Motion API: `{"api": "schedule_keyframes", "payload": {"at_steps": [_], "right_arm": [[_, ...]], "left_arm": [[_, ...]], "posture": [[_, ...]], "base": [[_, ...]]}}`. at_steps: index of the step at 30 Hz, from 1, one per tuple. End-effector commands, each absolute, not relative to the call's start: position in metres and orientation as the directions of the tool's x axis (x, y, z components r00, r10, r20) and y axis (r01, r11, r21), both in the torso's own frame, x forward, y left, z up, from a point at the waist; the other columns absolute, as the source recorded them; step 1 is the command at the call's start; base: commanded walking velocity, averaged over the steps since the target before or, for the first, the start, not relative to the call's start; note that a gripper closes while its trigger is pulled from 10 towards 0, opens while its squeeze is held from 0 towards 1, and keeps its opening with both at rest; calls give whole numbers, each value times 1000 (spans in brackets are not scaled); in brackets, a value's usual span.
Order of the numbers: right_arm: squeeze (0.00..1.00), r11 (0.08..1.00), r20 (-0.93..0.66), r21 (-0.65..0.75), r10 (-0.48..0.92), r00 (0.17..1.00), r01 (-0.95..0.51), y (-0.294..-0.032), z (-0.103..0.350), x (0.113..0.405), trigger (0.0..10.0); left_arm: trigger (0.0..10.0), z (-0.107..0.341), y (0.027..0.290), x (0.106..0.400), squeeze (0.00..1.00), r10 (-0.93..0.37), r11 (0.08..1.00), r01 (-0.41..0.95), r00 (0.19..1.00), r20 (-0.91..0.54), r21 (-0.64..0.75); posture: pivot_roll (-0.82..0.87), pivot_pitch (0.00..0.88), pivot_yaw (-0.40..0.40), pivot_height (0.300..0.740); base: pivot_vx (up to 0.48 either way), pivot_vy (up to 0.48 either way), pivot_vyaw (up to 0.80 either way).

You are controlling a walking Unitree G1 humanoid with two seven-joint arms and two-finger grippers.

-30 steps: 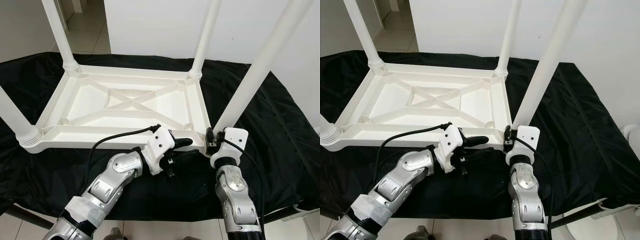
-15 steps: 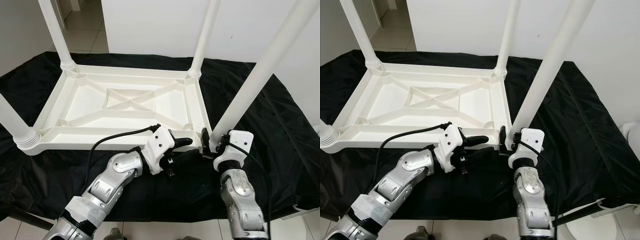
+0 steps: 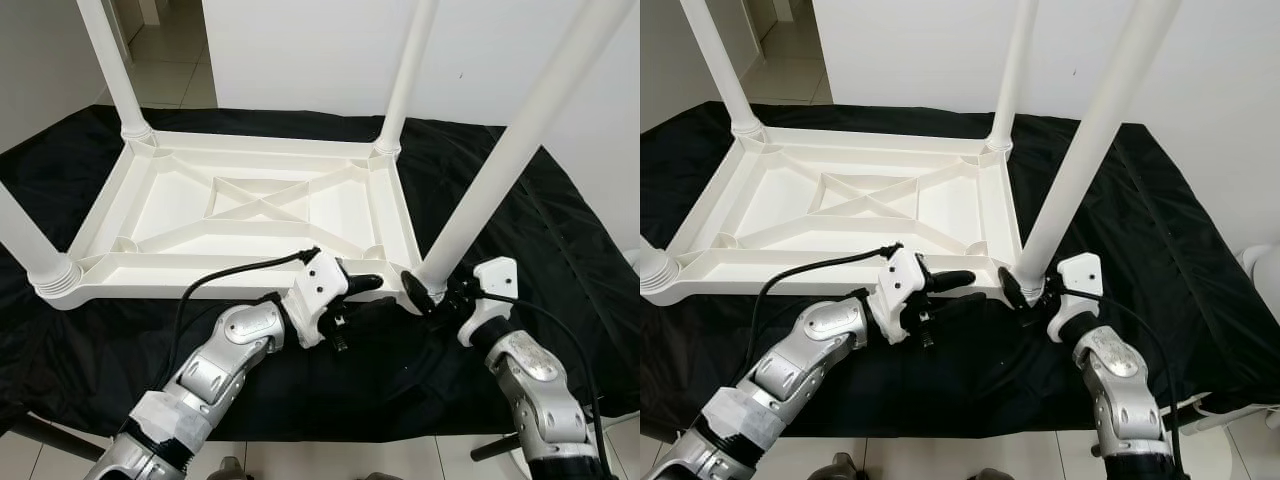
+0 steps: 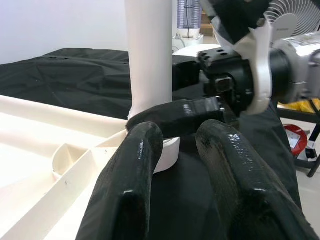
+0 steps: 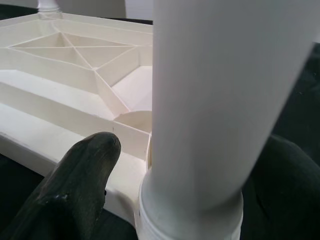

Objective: Building children table

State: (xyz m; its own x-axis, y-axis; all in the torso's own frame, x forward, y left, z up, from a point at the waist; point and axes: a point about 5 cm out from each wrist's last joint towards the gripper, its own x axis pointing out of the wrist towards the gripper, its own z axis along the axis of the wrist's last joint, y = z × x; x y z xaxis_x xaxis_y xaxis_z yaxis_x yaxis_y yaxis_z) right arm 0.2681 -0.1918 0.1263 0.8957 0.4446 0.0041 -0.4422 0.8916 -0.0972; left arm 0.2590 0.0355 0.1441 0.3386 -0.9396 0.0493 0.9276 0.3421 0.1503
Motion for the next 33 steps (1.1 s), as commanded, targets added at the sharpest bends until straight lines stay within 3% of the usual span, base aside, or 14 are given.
{"api": "schedule_keyframes", "payload": {"at_steps": [1, 8, 9, 11, 12, 14, 24, 25, 26, 27, 33], "right_arm": [[0, 873, -7, -120, 475, 880, -473, -197, 127, 277, 10000], [0, 849, -25, -153, 509, 861, -506, -197, 128, 289, 10000], [0, 838, -31, -156, 525, 851, -523, -197, 128, 292, 8824], [0, 838, -31, -156, 525, 851, -523, -197, 128, 292, 8824], [0, 832, -42, -153, 533, 845, -533, -198, 126, 294, 118], [0, 825, -49, -150, 544, 837, -545, -198, 124, 294, 0], [0, 835, -45, -92, 541, 840, -543, -202, 116, 283, 0], [0, 849, -36, -83, 521, 853, -522, -203, 116, 281, 1647], [0, 849, -36, -83, 521, 853, -522, -203, 116, 281, 1647], [0, 861, -25, -72, 502, 864, -503, -203, 117, 280, 10000], [0, 912, 5, -66, 406, 914, -405, -199, 120, 278, 10000]], "left_arm": [[10000, 138, 36, 255, 0, -968, 248, 958, 249, 9, 142], [10000, 133, 35, 256, 0, -968, 249, 962, 251, -7, 111], [10000, 133, 34, 257, 0, -967, 252, 962, 254, -9, 107], [10000, 133, 34, 257, 0, -967, 252, 962, 254, -9, 107], [10000, 133, 34, 257, 0, -966, 255, 961, 258, -9, 109], [10000, 133, 35, 257, 0, -965, 258, 960, 261, -10, 109], [10000, 133, 37, 257, 0, -963, 268, 958, 270, -9, 106], [10000, 133, 37, 256, 0, -963, 267, 958, 270, -10, 105], [10000, 133, 37, 256, 0, -963, 267, 958, 270, -10, 105], [10000, 133, 37, 256, 0, -963, 266, 958, 269, -10, 104], [10000, 132, 36, 257, 0, -964, 265, 959, 267, -10, 105]], "posture": [[34, 0, -41, 740], [39, 0, -45, 740], [40, 0, -45, 740], [40, 0, -45, 740], [45, 0, -49, 740], [47, 0, -51, 740], [44, 0, -55, 740], [42, 0, -58, 740], [42, 0, -58, 740], [41, 0, -58, 740], [35, 0, -62, 740]], "base": [[0, 0, 0], [0, 0, 0], [0, 0, 0], [0, 0, 0], [0, 0, 0], [0, 0, 0], [0, 0, 0], [0, 0, 0], [0, 0, 0], [0, 0, 0], [0, 0, 0]]}}
